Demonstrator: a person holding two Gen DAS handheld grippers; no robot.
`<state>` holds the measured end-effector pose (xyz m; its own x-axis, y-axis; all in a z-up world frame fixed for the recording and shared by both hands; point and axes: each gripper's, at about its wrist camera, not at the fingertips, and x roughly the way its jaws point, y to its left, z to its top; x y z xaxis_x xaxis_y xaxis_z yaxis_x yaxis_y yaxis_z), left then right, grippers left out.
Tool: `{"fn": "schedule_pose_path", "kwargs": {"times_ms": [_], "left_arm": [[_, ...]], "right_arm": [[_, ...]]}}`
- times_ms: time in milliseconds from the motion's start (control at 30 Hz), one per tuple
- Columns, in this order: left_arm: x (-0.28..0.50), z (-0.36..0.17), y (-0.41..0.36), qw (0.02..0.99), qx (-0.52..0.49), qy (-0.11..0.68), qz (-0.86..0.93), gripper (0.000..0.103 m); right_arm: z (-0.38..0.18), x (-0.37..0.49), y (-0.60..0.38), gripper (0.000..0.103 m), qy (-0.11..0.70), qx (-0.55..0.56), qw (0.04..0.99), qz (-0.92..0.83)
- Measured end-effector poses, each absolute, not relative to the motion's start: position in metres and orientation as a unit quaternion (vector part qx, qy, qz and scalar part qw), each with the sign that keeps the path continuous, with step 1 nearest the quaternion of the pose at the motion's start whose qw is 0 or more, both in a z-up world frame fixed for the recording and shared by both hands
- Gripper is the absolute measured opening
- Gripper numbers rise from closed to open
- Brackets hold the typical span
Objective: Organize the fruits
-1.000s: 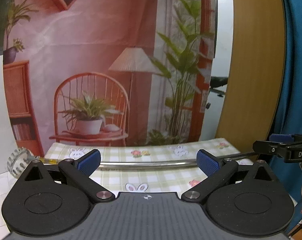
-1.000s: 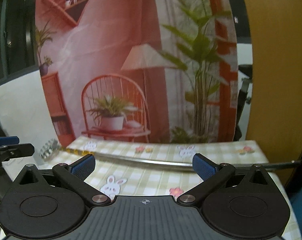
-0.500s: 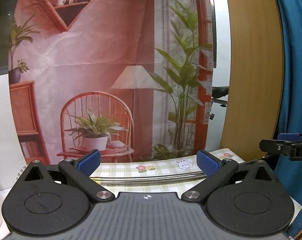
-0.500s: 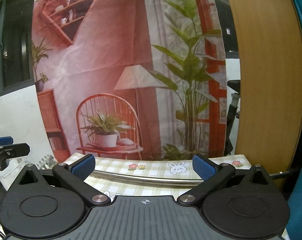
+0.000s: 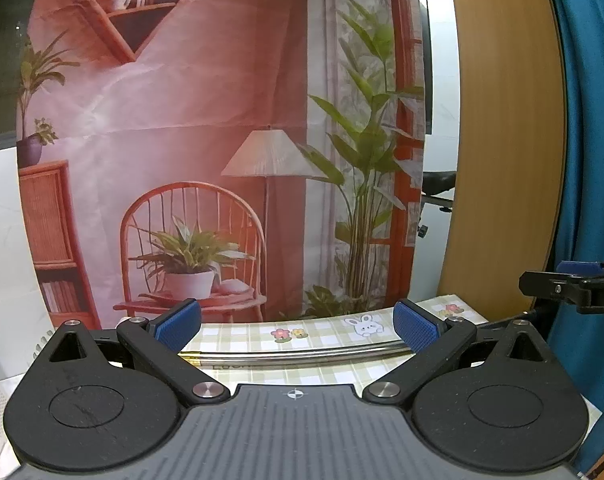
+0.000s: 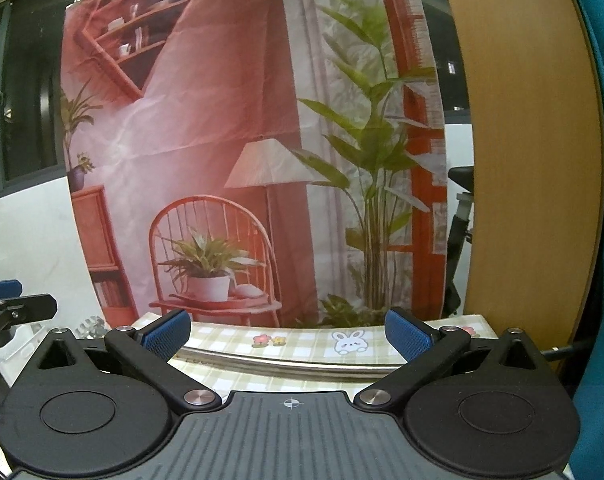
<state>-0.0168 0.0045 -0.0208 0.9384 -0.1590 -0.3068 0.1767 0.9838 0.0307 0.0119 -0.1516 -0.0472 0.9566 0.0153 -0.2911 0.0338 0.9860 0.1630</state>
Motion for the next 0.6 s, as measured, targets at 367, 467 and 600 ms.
{"fn": "schedule_pose_path", "kwargs": {"times_ms": [367, 467, 600], "left_arm": [[-0.0162, -0.0188, 0.0064, 0.984, 0.025, 0.156, -0.086, 0.103], [-0.0160, -0.0185, 0.0068, 0.983, 0.024, 0.157, -0.088, 0.103], [-0.0162, -0.0186, 0.0068, 0.984, 0.022, 0.157, -0.087, 0.103]], "right_arm": [[-0.0435, 0.0103, -0.1528, 0.103, 0.143, 0.081, 0.986, -0.006], [-0.0430, 0.0093, -0.1527, 0.103, 0.142, 0.081, 0.987, -0.007], [-0.0406, 0.0081, -0.1535, 0.103, 0.140, 0.081, 0.987, -0.008]]}}
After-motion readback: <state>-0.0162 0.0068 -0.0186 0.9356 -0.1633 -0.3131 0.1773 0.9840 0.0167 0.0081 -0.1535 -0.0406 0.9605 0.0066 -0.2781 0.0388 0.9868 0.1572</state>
